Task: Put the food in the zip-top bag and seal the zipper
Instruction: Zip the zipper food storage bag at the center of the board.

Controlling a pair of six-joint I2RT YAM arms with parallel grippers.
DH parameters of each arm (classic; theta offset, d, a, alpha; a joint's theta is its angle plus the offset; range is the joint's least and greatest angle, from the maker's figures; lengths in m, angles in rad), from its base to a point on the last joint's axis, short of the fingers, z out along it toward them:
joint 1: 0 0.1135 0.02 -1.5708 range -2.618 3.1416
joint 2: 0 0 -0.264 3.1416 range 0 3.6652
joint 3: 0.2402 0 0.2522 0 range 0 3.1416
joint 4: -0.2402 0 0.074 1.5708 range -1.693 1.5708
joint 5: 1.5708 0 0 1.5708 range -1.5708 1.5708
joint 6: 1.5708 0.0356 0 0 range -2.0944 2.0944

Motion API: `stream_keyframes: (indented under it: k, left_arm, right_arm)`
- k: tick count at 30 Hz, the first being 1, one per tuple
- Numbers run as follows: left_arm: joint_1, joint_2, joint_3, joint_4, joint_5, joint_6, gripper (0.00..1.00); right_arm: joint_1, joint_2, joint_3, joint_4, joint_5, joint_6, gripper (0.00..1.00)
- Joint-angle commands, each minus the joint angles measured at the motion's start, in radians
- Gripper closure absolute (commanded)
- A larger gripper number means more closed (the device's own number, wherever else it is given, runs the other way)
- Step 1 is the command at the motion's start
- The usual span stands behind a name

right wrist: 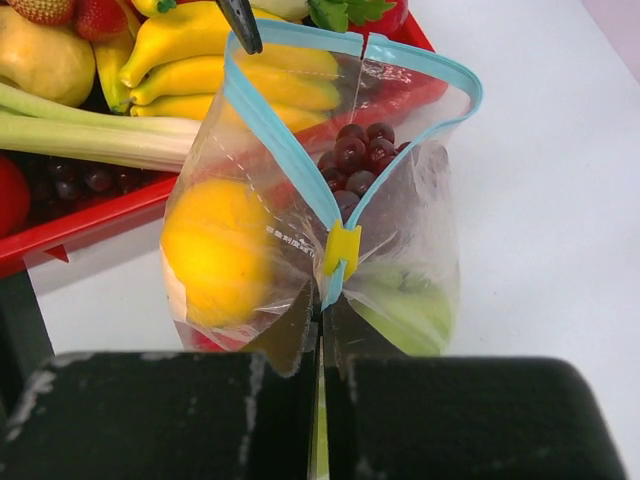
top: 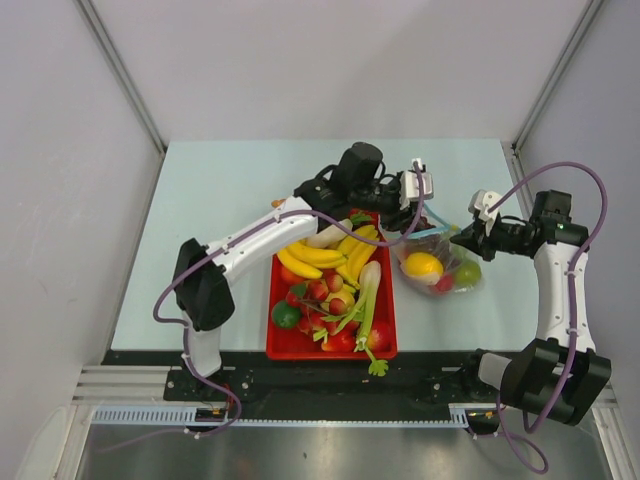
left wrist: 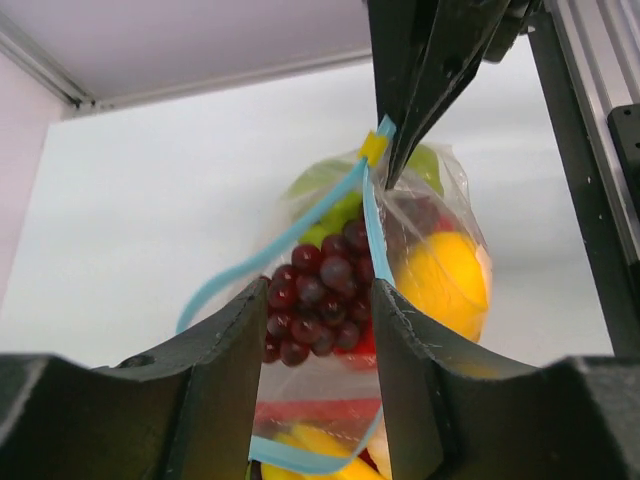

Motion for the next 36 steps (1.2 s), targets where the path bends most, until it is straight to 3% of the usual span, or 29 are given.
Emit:
stream_keyframes:
  k: [1,2,7,18,21,25,30,32,36]
  left_arm:
    - [-0.052,-0.02,0.044,0.045,0.018,0.061,0.47]
    - [-0.061,0.0,0.05,0.044,0.016,0.075,0.43]
    - [-0.114,0.055,0.111,0.057,0.002,0.123,0.41]
    - [-0.14,0.115,0.144,0.059,-0.011,0.124,0.46]
    - [-0.14,0.12,0.144,0.061,-0.012,0.132,0.55]
    - [-0.14,0.117,0.141,0.084,0.001,0.123,0.78]
    - [-0.14,0.12,0.139,0.097,-0.001,0.126,1.0]
    - [-0.138,0.121,0.136,0.09,0.002,0.135,1.0]
    - [-0.137,0.12,0.125,0.085,0.019,0.147,1.0]
  right_arm:
    - [-0.001,-0.022,0.008,0.001,-0.047,-0.033,1.0]
    - [0.0,-0.022,0.008,-0.013,-0.047,-0.041,1.0]
    - [0.002,-0.038,0.008,-0.062,-0.038,-0.114,1.0]
    - [0.008,-0.046,0.008,-0.102,-0.026,-0.185,1.0]
    - [0.01,-0.046,0.008,-0.106,-0.024,-0.191,1.0]
    - [0.008,-0.041,0.008,-0.105,-0.02,-0.197,1.0]
    - [0.01,-0.049,0.008,-0.105,-0.018,-0.191,1.0]
    - [0.01,-0.057,0.008,-0.097,-0.015,-0.171,1.0]
    - [0.01,-0.072,0.008,-0.09,-0.012,-0.155,0.8]
